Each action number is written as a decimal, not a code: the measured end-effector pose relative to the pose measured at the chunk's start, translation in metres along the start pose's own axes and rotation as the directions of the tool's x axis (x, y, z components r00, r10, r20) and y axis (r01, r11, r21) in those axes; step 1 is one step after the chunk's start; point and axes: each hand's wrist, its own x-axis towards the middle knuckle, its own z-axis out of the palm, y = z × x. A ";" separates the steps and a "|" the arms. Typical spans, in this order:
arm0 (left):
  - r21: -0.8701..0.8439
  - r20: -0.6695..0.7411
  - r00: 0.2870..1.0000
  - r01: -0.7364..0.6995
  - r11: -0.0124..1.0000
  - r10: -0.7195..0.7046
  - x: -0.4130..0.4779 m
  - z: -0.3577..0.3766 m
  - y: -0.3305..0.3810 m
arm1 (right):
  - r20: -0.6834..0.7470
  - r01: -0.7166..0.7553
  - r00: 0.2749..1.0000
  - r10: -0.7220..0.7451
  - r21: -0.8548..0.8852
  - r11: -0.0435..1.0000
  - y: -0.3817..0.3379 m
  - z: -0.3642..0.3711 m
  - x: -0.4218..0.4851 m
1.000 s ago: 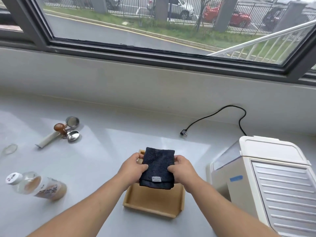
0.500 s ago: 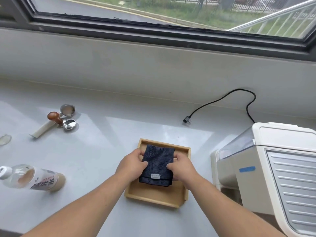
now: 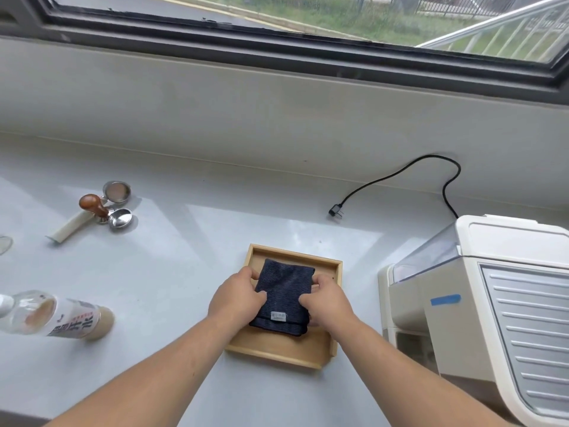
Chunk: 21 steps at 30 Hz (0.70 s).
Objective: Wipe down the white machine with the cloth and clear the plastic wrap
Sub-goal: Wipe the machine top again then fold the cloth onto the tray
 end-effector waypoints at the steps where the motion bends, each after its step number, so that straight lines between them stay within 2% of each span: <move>1: 0.022 -0.018 1.000 -0.008 1.000 0.008 -0.003 -0.001 0.000 | -0.036 0.016 0.999 -0.018 -0.048 0.999 0.001 -0.001 -0.002; 3: 0.090 -0.045 0.998 -0.045 0.995 0.049 -0.011 0.001 -0.002 | -0.103 0.065 0.991 -0.081 -0.150 0.987 0.002 -0.003 -0.009; 6: 0.247 -0.054 0.967 -0.229 0.942 0.250 -0.025 0.009 -0.006 | -0.139 0.186 0.957 -0.253 -0.372 0.909 0.009 -0.002 -0.019; 8: 0.329 -0.018 0.921 -0.362 0.872 0.390 -0.033 0.016 -0.009 | -0.047 0.343 0.890 -0.453 -0.585 0.735 0.018 0.002 -0.023; 10: 0.383 0.056 0.884 -0.448 0.808 0.463 -0.038 0.025 -0.011 | 0.112 0.469 0.817 -0.566 -0.700 0.539 0.027 0.005 -0.025; 12: 0.432 0.157 0.853 -0.513 0.742 0.498 -0.041 0.034 -0.014 | 0.240 0.520 0.797 -0.554 -0.739 0.428 0.037 0.008 -0.025; 14: 0.466 0.238 0.837 -0.544 0.698 0.493 -0.043 0.041 -0.017 | 0.307 0.527 0.811 -0.498 -0.753 0.395 0.046 0.010 -0.023; 21: 0.424 0.256 0.841 -0.540 0.727 0.476 -0.044 0.051 -0.031 | 0.376 0.528 0.823 -0.426 -0.782 0.331 0.058 0.009 -0.018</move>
